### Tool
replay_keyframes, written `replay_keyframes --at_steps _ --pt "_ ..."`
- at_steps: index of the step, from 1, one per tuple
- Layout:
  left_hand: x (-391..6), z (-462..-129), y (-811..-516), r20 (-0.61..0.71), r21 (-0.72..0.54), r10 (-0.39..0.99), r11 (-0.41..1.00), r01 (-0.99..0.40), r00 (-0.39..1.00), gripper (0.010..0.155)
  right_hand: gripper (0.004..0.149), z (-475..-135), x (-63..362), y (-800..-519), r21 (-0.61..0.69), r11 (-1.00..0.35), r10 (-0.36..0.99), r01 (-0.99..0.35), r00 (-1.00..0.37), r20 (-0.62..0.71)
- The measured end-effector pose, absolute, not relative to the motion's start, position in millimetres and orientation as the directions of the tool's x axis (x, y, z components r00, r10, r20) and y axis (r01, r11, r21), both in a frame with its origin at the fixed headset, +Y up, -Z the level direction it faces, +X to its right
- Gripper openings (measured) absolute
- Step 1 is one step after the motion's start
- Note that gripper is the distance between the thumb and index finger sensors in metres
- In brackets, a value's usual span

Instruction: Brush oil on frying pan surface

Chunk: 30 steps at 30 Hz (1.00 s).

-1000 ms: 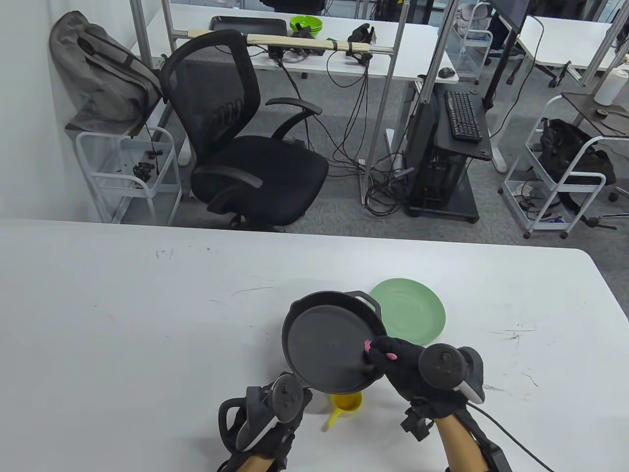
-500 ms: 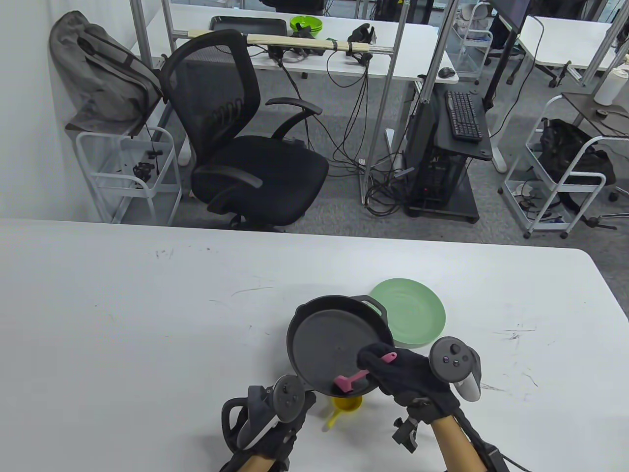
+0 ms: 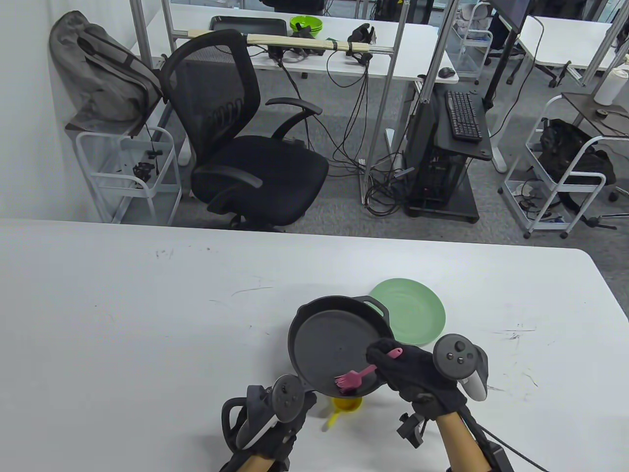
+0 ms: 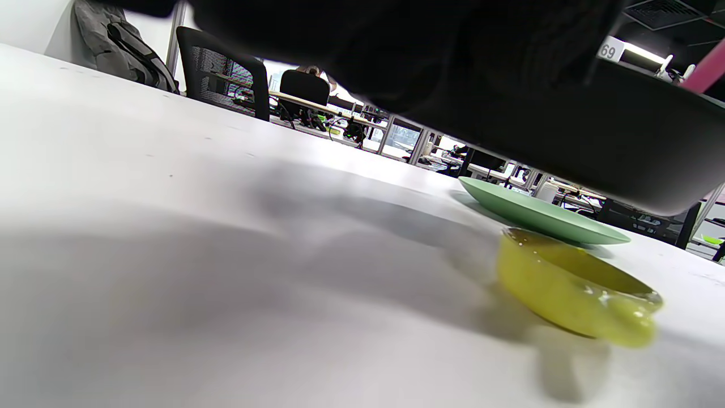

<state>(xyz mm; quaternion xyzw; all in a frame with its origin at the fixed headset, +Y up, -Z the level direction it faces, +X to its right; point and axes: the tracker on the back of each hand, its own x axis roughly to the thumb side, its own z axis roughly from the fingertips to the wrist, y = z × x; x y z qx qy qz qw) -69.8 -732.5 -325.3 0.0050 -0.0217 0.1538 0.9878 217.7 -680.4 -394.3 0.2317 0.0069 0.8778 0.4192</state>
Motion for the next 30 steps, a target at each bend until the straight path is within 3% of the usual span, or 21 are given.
replay_keyframes --at_steps 5,9,16,21,30 --pt "-69.9 -325.3 -732.3 0.043 0.009 0.3 0.954 -0.3 0.953 0.06 0.04 -394.1 225.6 -676.2 0.113 -0.698 0.683 -0.708 -0.61 0.401" --pt "-70.0 -325.2 -732.5 0.042 0.006 0.297 0.955 -0.298 0.954 0.06 0.039 -390.9 229.4 -671.0 -0.058 -0.795 0.532 -0.604 -0.74 0.411" --pt "-68.2 -324.0 -731.3 0.048 0.029 0.27 0.962 -0.271 0.962 0.06 0.04 -385.4 231.9 -664.0 -0.138 -0.746 0.526 -0.651 -0.704 0.478" --pt "-68.0 -323.2 -730.0 0.048 0.045 0.256 0.965 -0.259 0.965 0.06 0.04 -388.8 220.5 -674.3 -0.096 -0.838 0.437 -0.537 -0.767 0.47" --pt "-69.6 -325.0 -732.2 0.046 0.027 0.278 0.96 -0.279 0.96 0.06 0.04 -386.6 206.3 -675.0 0.149 -0.778 0.593 -0.61 -0.635 0.495"
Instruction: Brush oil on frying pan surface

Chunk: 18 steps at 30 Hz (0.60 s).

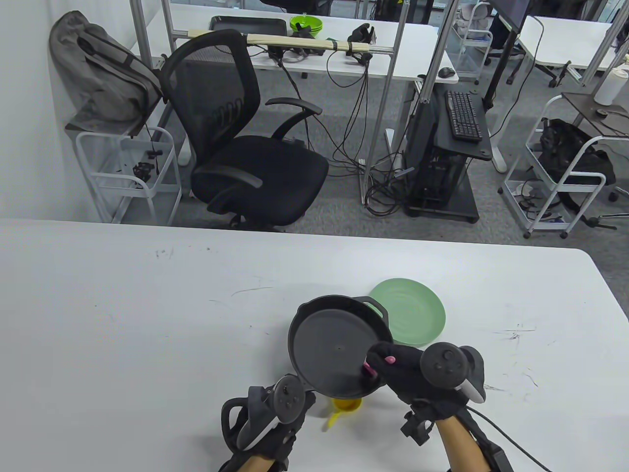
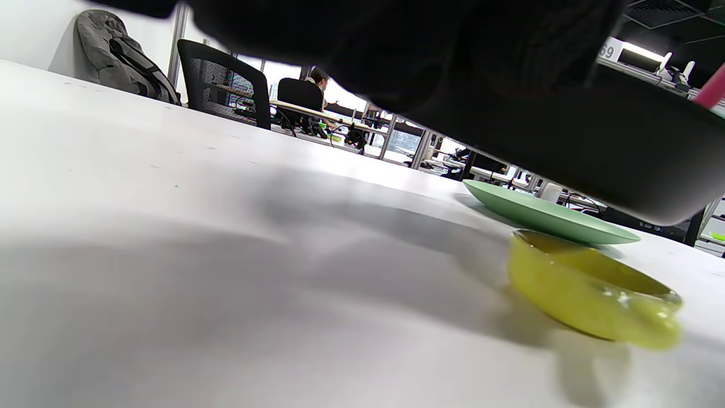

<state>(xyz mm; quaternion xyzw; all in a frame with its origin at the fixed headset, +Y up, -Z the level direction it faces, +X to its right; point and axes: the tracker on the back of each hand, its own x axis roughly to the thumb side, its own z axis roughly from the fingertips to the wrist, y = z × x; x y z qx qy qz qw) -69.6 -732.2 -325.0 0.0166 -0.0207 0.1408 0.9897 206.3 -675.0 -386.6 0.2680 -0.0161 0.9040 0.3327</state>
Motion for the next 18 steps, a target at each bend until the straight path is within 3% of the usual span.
replay_keyframes --at_steps 9,18 --pt "-69.0 -324.9 -731.7 0.054 0.03 0.281 0.959 -0.283 0.958 0.06 0.041 -391.2 201.1 -686.4 0.372 -0.559 0.812 -0.741 -0.398 0.427" --pt "-80.4 -327.9 -732.1 0.002 0.034 0.293 0.956 -0.293 0.956 0.06 0.042 -391.0 233.2 -669.4 0.241 -0.382 0.864 -0.892 -0.253 0.435"
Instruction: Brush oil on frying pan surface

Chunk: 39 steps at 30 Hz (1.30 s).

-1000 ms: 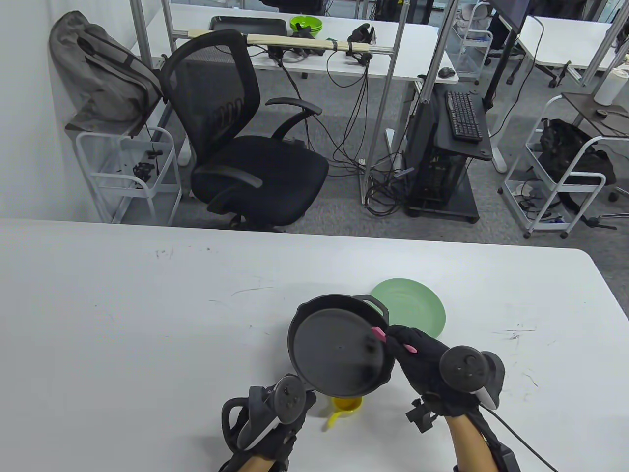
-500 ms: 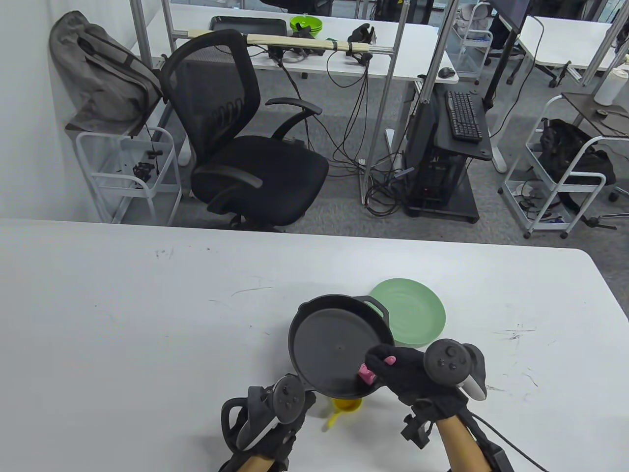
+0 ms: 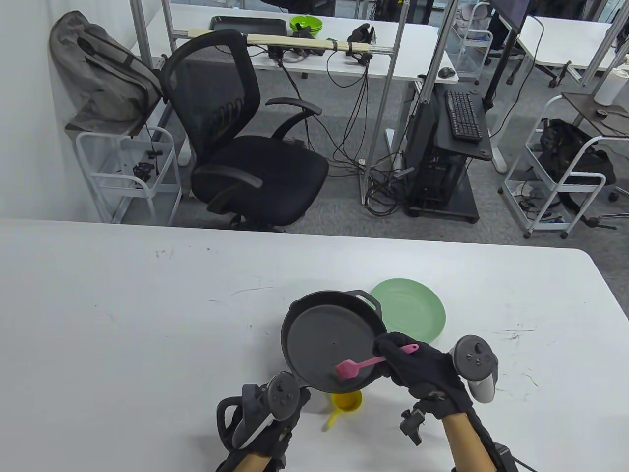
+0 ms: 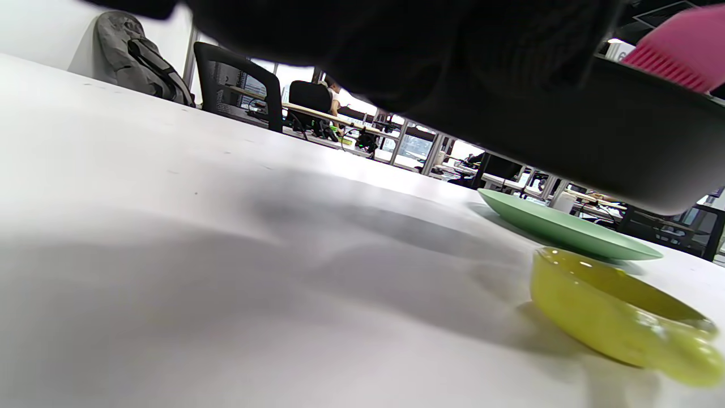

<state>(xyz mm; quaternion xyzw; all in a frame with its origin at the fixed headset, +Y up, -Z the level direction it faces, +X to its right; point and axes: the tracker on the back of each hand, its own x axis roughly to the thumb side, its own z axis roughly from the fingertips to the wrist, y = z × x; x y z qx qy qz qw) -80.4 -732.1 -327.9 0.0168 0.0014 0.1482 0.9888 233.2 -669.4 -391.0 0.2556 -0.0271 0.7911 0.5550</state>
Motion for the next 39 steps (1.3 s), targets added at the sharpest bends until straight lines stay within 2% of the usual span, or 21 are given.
replay_keyframes --at_steps 4,7,10,14,19,24,39 --pt "-87.5 -330.3 -734.4 -0.031 0.03 0.293 0.956 -0.292 0.956 0.06 0.041 -390.8 243.3 -664.8 0.276 -0.313 0.89 -0.909 -0.179 0.42" --pt "-94.6 -331.9 -735.2 -0.066 0.032 0.302 0.953 -0.3 0.951 0.06 0.04 -392.2 243.5 -666.6 0.315 -0.311 0.899 -0.897 -0.17 0.404" --pt "-102.7 -333.2 -735.9 -0.104 0.036 0.315 0.949 -0.313 0.944 0.06 0.04 -395.4 239.4 -673.5 0.342 -0.343 0.903 -0.875 -0.207 0.376" --pt "-111.5 -334.1 -735.7 -0.136 0.046 0.332 0.943 -0.329 0.933 0.06 0.04 -402.4 230.8 -694.6 0.318 -0.429 0.888 -0.846 -0.329 0.322" --pt "-113.2 -334.2 -734.6 -0.133 0.047 0.343 0.939 -0.34 0.93 0.06 0.04 -409.0 221.1 -719.2 0.333 -0.441 0.894 -0.833 -0.378 0.238" --pt "-110.6 -334.2 -734.3 -0.116 0.045 0.338 0.941 -0.335 0.934 0.06 0.04 -407.3 214.8 -721.0 0.277 -0.59 0.804 -0.758 -0.521 0.286" --pt "-108.7 -333.8 -734.4 -0.104 0.046 0.331 0.944 -0.328 0.938 0.06 0.04 -402.6 208.6 -714.7 0.271 -0.622 0.776 -0.735 -0.531 0.341"
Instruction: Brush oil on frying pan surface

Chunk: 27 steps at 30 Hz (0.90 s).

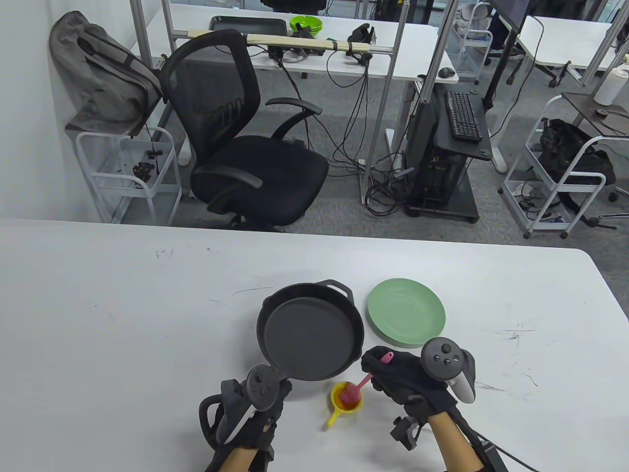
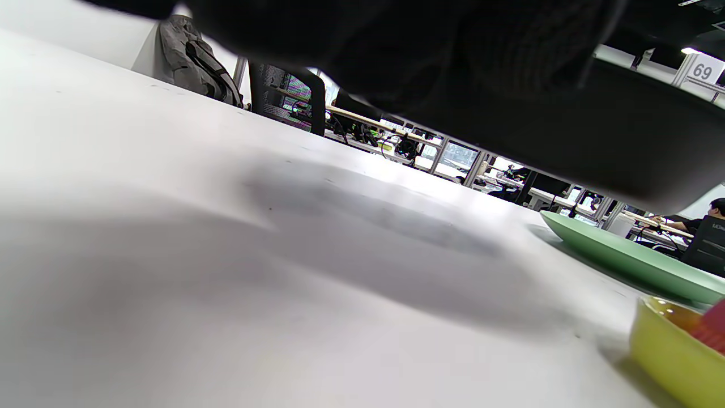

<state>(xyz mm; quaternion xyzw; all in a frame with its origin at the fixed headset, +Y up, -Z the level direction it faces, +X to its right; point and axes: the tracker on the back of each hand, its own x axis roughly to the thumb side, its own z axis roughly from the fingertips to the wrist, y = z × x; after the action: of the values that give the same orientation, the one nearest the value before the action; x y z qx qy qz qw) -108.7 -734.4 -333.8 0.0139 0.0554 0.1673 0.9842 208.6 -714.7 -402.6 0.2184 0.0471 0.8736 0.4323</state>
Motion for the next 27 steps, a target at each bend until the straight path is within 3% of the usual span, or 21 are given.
replay_keyframes --at_steps 17,27 --pt "-108.3 -333.3 -733.8 -0.102 0.048 0.332 0.943 -0.328 0.938 0.06 0.041 -368.4 164.9 -692.3 0.269 -0.749 0.64 -0.605 -0.557 0.529" --pt "-108.1 -332.8 -733.5 -0.106 0.042 0.329 0.944 -0.327 0.938 0.06 0.041 -374.8 187.7 -679.3 0.249 -0.681 0.697 -0.688 -0.507 0.507"
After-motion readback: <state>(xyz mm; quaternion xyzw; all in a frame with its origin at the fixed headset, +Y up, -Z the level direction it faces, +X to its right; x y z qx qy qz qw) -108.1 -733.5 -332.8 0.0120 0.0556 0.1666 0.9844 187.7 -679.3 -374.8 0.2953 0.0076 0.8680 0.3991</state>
